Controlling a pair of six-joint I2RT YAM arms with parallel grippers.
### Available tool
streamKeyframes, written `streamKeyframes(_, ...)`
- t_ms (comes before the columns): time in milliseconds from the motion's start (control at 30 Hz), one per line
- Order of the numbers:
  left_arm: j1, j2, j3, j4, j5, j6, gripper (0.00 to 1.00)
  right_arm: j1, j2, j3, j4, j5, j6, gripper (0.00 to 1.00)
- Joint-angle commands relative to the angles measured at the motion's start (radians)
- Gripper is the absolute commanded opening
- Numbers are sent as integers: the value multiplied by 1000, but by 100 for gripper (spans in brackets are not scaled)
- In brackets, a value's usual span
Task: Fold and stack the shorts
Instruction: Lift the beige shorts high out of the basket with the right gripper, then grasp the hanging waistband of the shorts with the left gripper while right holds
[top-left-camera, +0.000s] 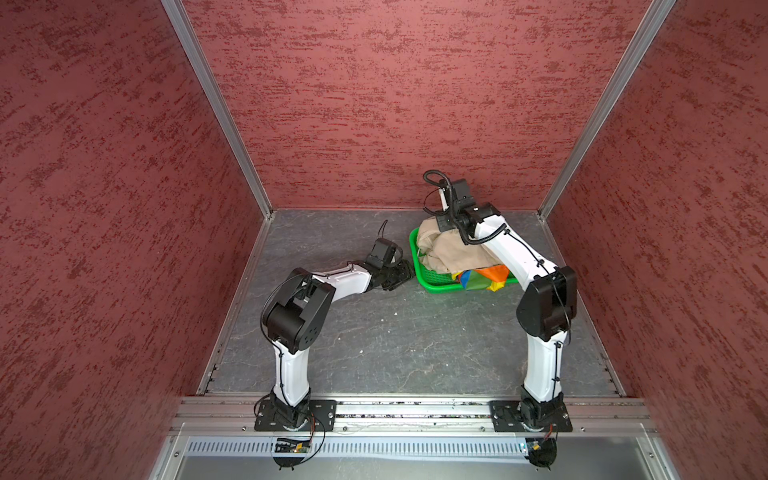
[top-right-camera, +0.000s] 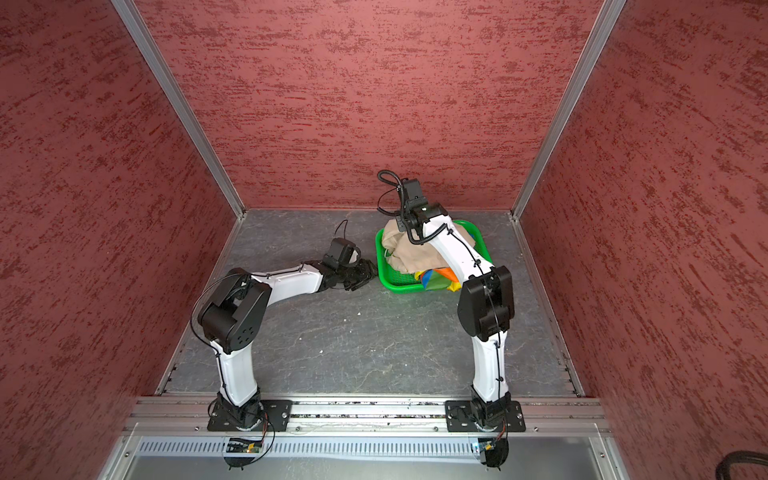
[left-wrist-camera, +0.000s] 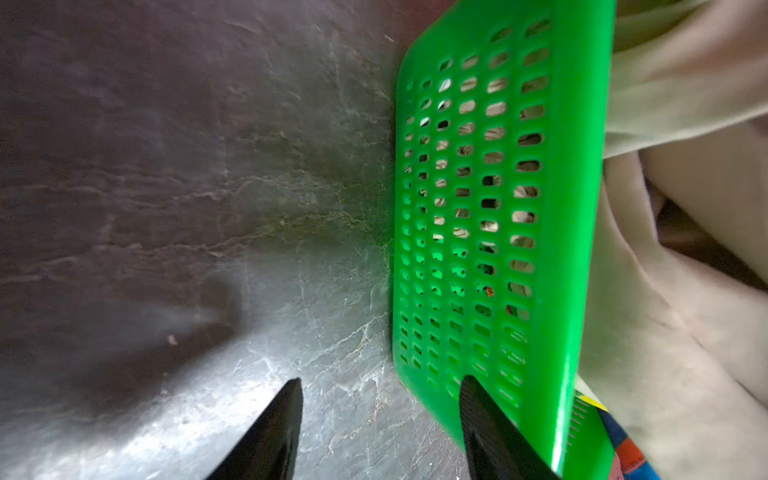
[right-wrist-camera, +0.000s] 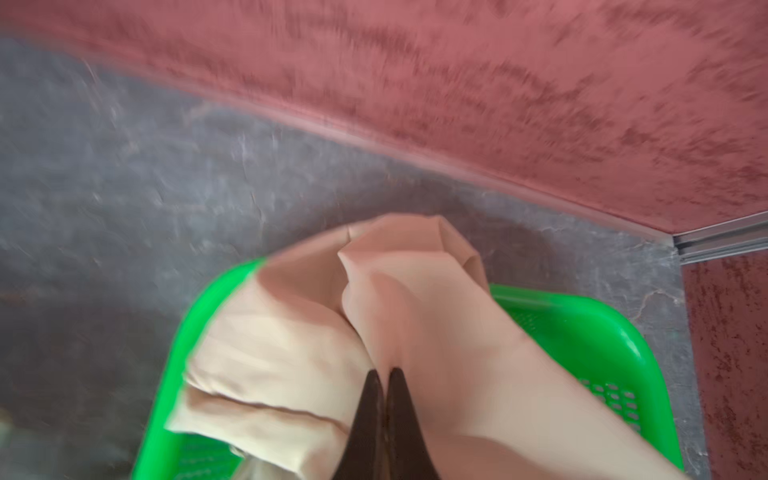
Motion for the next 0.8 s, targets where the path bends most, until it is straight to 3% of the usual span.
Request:
streamKeyframes(0,-29,5,52,4,26,9,62,-2,-79,107,-16,23,24,0)
streamKeyframes(233,-101,65,163,-16,6,28,62,-5,-156,435,-70,128,23,0)
streamKeyframes(333,-130,115,229,-20,19,31,62,-5,-194,524,-29,121,31,0)
streamKeyframes(400,-144,150,274,-26,27,31,62,-5,-235,520,29,70,44,0)
streamKeyframes(600,-141,180,329,-29,96,34,65,-5,-376,420,246,-226,123,0)
streamKeyframes(767,-45,74,238,10,162,-7,66,-5,-465,312,394,-401,218,0)
